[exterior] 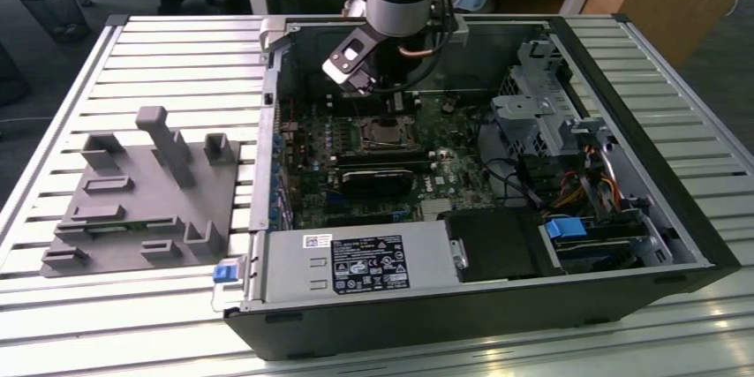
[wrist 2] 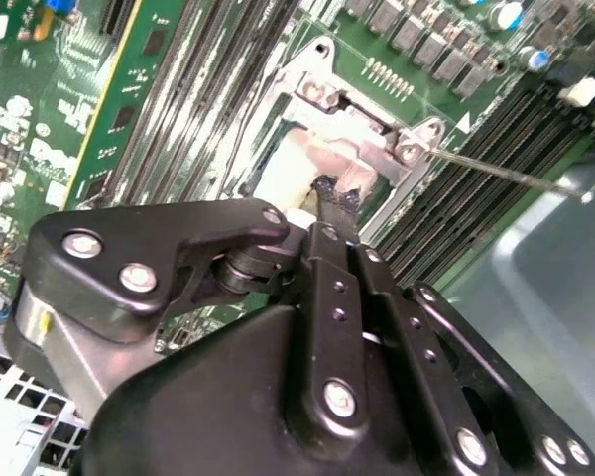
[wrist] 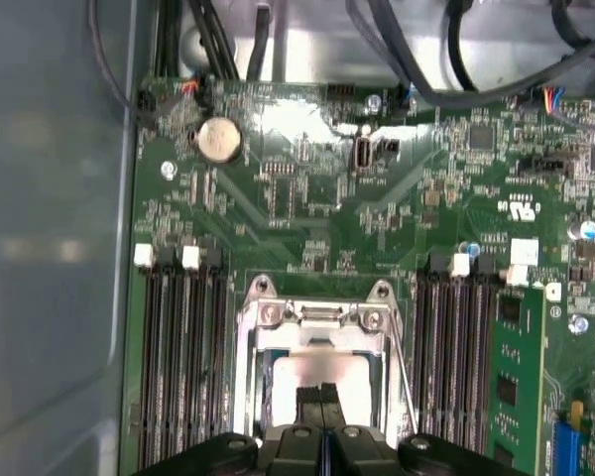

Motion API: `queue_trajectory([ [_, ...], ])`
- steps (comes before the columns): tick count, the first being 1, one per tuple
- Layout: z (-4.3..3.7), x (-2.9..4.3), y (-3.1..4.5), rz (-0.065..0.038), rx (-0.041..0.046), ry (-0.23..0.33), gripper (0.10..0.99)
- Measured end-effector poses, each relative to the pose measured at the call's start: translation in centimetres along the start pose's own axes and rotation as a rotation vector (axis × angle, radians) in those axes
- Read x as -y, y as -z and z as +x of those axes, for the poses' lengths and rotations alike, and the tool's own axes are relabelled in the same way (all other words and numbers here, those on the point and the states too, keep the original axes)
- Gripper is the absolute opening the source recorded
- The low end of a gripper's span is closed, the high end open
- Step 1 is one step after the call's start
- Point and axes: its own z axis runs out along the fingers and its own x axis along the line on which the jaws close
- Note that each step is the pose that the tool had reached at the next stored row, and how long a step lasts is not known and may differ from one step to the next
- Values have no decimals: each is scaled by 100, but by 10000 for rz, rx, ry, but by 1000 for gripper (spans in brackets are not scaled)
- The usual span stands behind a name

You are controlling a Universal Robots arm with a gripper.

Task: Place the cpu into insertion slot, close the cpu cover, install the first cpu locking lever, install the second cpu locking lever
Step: 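Close the cpu cover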

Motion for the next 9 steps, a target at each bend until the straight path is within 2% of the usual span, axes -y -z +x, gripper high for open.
queue_trajectory([
  [9, -1, -34, -1, 0, -1, 0, 106],
])
